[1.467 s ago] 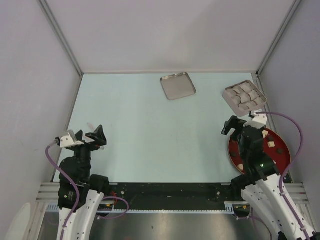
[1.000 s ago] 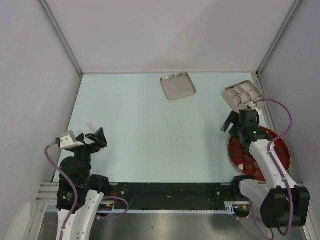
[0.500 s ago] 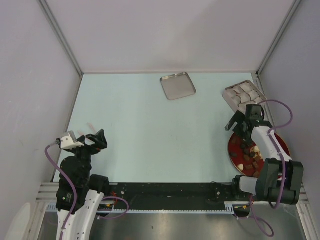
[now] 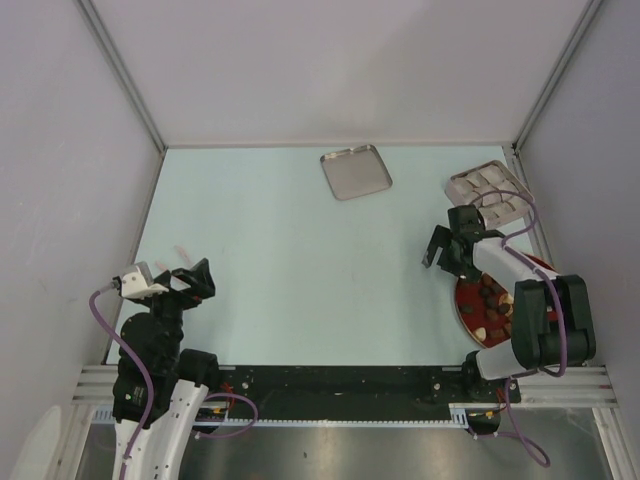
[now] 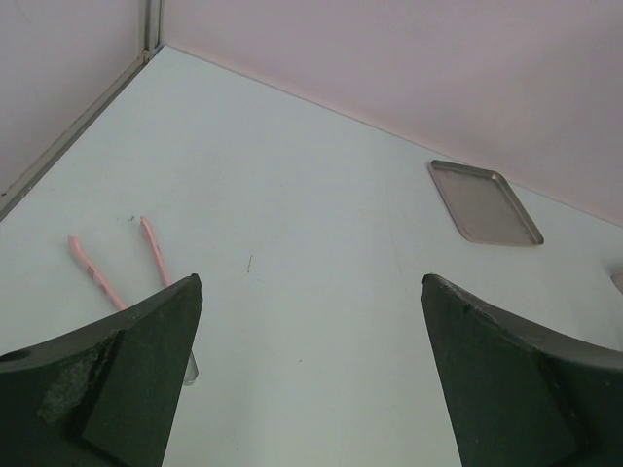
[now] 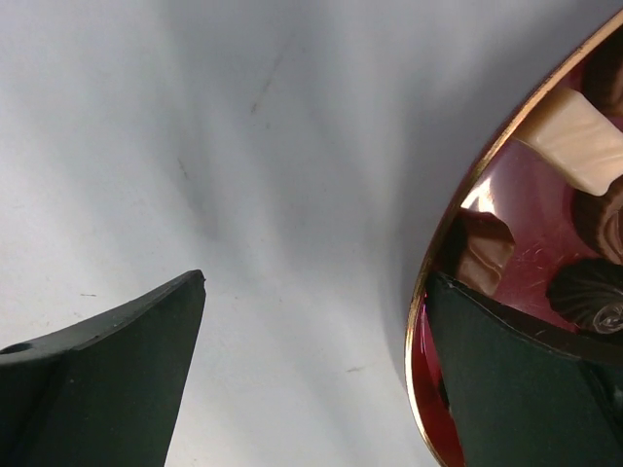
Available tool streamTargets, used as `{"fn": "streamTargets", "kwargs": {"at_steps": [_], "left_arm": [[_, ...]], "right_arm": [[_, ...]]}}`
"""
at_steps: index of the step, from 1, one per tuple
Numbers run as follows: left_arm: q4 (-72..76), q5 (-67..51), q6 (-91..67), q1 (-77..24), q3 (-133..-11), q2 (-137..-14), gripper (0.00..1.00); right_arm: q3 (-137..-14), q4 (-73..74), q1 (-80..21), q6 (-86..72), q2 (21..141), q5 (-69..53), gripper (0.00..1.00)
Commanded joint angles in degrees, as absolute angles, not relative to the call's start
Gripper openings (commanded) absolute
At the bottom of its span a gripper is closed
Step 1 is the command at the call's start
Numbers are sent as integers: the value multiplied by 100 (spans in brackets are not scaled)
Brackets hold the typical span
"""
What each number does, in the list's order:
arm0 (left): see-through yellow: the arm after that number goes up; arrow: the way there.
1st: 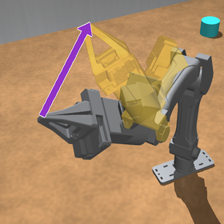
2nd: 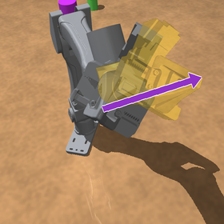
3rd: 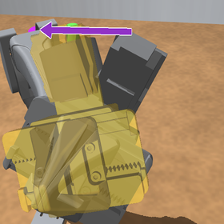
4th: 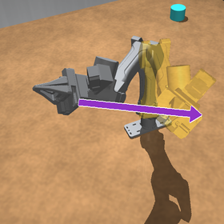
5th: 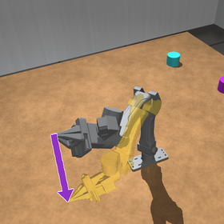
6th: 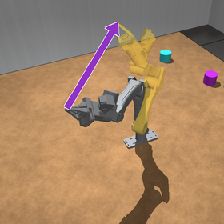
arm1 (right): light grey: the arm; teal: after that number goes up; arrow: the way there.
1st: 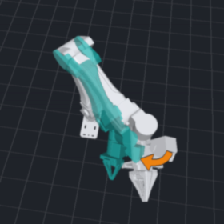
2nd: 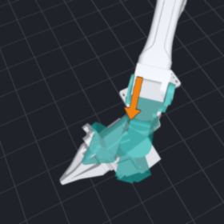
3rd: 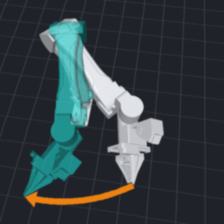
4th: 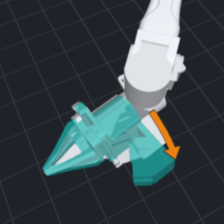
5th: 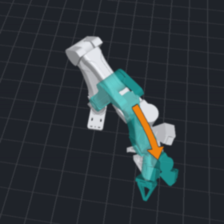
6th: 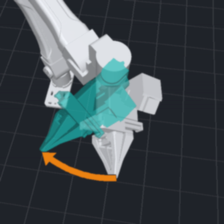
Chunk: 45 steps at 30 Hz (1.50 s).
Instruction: Pack the chocolate
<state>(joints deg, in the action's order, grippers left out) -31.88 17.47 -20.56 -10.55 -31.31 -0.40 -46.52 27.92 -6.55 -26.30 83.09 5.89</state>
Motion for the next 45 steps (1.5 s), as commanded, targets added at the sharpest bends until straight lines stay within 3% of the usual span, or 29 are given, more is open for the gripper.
{"fn": "streamTargets", "kwargs": {"at_steps": [1,13,20,25,29,34,39,45], "left_arm": [[-3050,1635,-2109,-1063,-3191,44,100],[-3076,1608,-2101,-1063,-3199,44,100],[-3120,1652,-2101,-1063,-3217,53,100],[-3155,1670,-2109,-1063,-3226,44,100],[-3155,1679,-2109,-1063,-3226,44,100],[-3147,1679,-2118,-1063,-3226,44,100],[-3120,1626,-2118,-1063,-3217,44,100],[-3050,1521,-2092,-1063,-3173,35,100]], "right_arm": [[-4939,2400,-1115,-2742,8507,554,100],[-6449,1626,-3636,-2795,10150,668,100],[-8452,1353,-4727,-2602,11890,247,100],[-10746,1897,-5255,-2093,13198,62,100],[-11802,2144,-5440,-1741,13561,-112,100],[-11796,2188,-5221,-1407,13132,-439,100],[-10839,2188,-4677,-933,11957,-519,100],[-9670,2408,-3166,-809,10987,-123,100]]}}
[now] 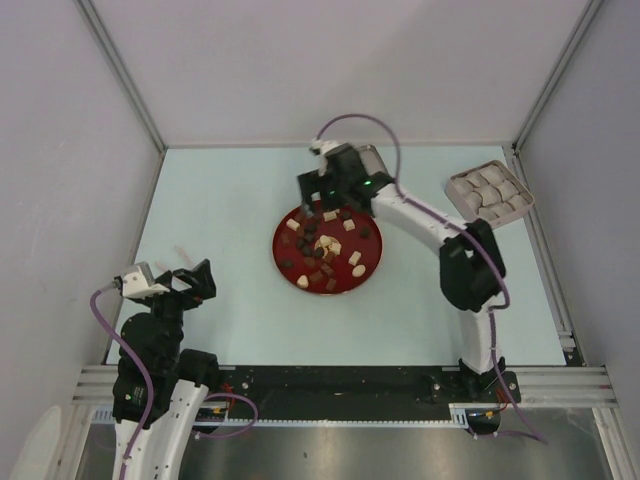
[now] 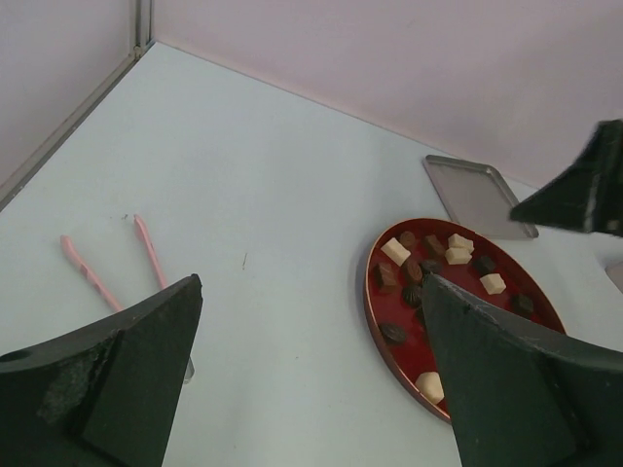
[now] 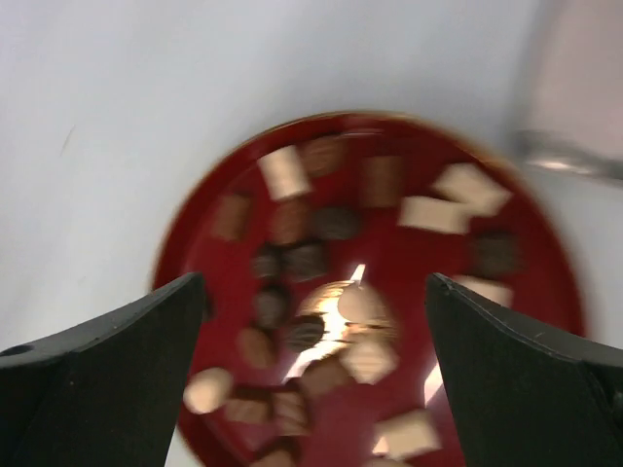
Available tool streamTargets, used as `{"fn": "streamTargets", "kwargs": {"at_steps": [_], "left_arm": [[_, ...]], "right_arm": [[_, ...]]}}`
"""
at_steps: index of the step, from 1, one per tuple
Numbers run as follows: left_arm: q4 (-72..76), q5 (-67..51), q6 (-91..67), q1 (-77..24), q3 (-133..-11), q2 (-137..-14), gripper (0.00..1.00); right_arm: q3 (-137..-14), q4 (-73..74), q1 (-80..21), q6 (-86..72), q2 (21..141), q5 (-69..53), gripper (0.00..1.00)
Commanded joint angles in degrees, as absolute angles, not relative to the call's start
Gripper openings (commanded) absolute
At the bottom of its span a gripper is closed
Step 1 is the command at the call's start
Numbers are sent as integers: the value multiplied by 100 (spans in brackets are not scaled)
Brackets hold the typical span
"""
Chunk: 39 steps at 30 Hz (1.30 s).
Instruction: Pack the chocolate
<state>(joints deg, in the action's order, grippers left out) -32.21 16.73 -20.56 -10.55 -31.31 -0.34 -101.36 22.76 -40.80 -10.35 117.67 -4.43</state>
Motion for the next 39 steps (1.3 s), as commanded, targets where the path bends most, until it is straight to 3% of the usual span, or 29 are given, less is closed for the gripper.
{"fn": "streamTargets", "kwargs": {"at_steps": [1,8,15,29,39], "left_arm": [[-3050,1529,-2092,-1063,-3182,35,100],[-3032,1503,-2074,-1063,-3155,158,100],[-2979,1415,-2048,-1063,-3129,193,100],[-2857,1239,-2013,-1055,-3067,53,100],[-2856,1230,-2004,-1002,-3067,44,100]], "right_arm": [[-9564,2487,-2947,-817,10812,-167,100],[-8807,2373,-751,-835,10327,-448,100],[-8763,2241,217,-344,10538,-597,100],[-9070,2206,431,193,11557,-1098,100],[-9193,2250,-395,88,11681,-897,100]]}}
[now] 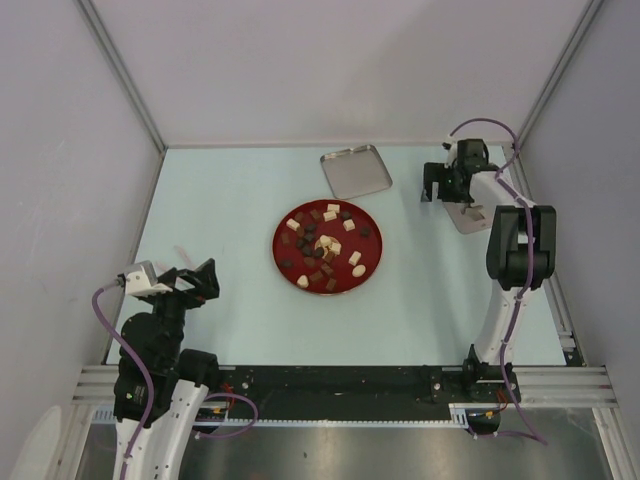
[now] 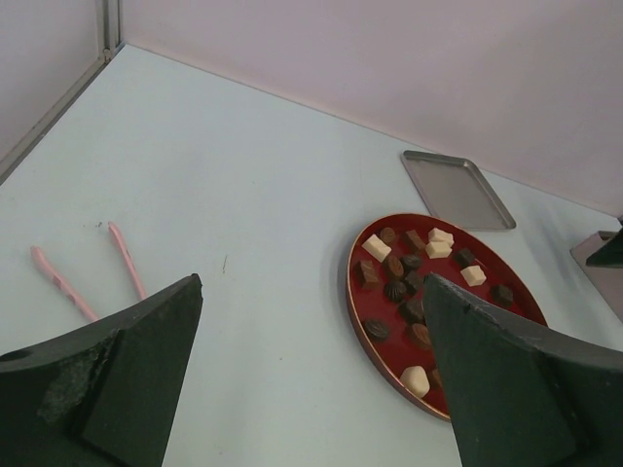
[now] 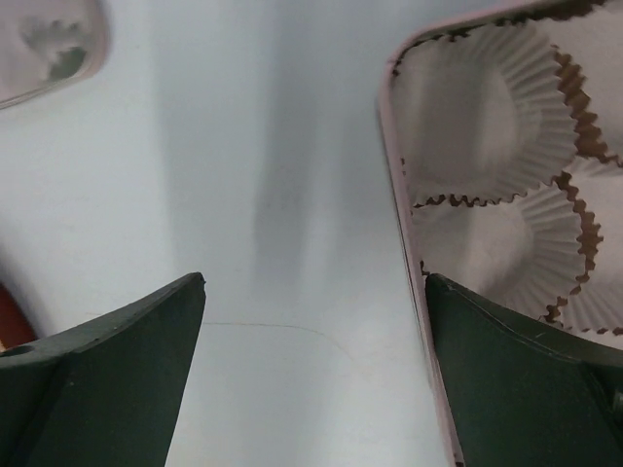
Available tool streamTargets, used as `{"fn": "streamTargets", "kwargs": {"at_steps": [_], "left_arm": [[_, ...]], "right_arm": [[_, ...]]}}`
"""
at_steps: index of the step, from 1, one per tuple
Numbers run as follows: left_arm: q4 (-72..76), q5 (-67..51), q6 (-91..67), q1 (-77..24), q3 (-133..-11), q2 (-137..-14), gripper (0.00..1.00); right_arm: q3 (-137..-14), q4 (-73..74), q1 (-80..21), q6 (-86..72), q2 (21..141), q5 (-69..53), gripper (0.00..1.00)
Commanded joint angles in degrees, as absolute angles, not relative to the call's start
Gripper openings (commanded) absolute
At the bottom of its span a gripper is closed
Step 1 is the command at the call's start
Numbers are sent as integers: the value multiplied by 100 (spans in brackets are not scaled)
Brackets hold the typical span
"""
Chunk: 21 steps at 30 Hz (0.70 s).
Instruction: Pack the chocolate
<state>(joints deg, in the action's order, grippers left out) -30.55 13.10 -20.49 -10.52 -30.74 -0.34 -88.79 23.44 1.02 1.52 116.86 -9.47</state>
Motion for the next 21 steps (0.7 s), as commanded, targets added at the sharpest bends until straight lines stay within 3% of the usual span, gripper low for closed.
{"fn": "streamTargets", "kwargs": {"at_steps": [1,13,21], "left_arm": [[-2856,1230,-2004,-1002,-3067,35,100],[-2883,1239,-2004,-1002,-3076,88,100],[-2865,1257,-2004,-1002,-3067,149,100]], "right_arm": [[-9202,2259,-500,79,11663,-827,100],[-9632,2153,-2196,-395,11971,-325,100],[-9914,2347,-2347,-747,11357,35,100]]}}
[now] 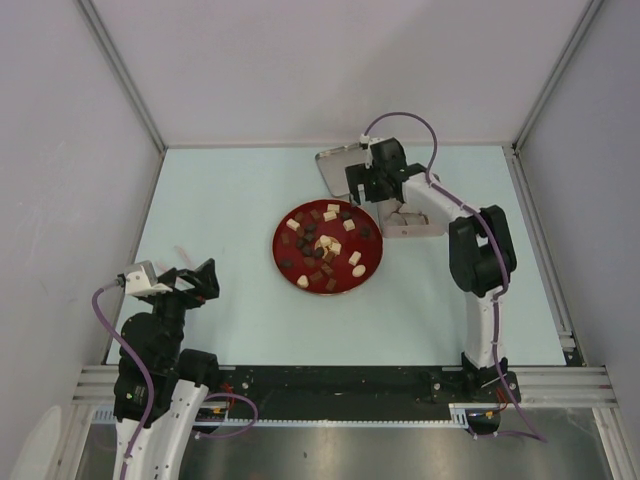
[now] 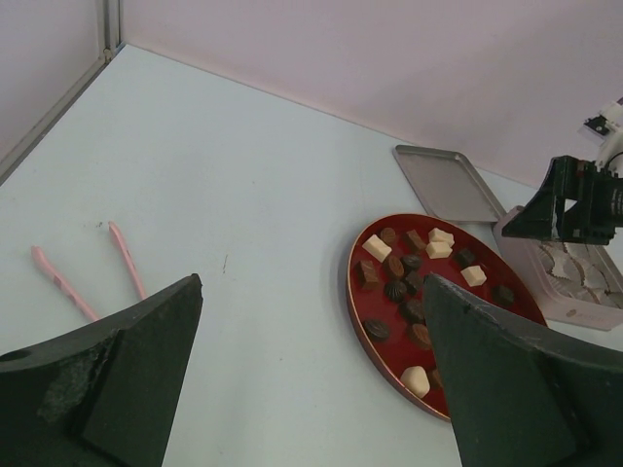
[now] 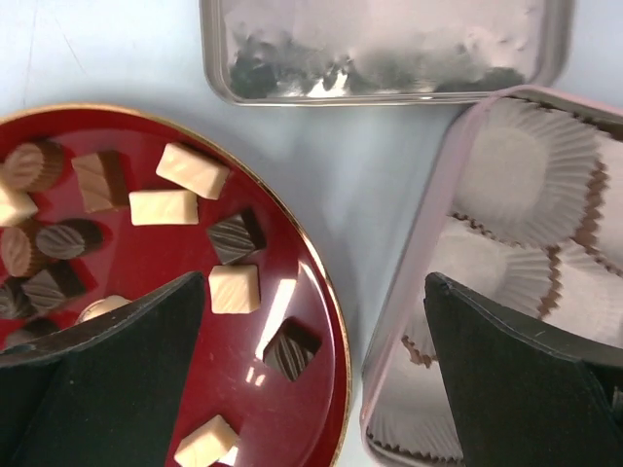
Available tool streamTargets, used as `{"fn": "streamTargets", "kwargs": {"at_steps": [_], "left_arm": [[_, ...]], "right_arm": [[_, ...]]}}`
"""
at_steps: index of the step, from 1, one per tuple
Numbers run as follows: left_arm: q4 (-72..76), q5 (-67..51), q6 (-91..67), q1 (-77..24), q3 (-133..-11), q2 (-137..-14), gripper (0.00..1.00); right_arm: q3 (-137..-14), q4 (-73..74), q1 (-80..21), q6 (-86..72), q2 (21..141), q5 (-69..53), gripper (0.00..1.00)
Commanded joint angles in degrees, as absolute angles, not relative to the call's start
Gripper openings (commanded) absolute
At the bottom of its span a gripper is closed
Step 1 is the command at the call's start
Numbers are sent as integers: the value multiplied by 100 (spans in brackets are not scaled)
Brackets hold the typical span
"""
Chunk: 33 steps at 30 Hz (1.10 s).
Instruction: Pack the chocolate
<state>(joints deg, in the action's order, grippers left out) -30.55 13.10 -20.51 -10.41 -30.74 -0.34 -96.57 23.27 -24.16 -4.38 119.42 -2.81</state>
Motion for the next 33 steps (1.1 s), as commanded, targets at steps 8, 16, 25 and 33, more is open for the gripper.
{"fn": "streamTargets", "kwargs": {"at_steps": [8,16,25,33], "left_arm": [[-2821,1441,-2083,-1002,-2988,167,100],[-3023,1941,-2425,-1002,-3076,-465,100],[-2927,2417,-3225,-1002,-3155,-2213,100],[-3384,2989,-3376,-836,-3867,-4323,100]], "right_arm": [[-8887,2584,-1882,-1405,9293,105,100],[-7893,2540,-1231,-1476,7805,62,100],[-7287,2883,-1361,-1547,7366,289,100],[-6812,2830,-1766,-1512,6944,756,100]]}}
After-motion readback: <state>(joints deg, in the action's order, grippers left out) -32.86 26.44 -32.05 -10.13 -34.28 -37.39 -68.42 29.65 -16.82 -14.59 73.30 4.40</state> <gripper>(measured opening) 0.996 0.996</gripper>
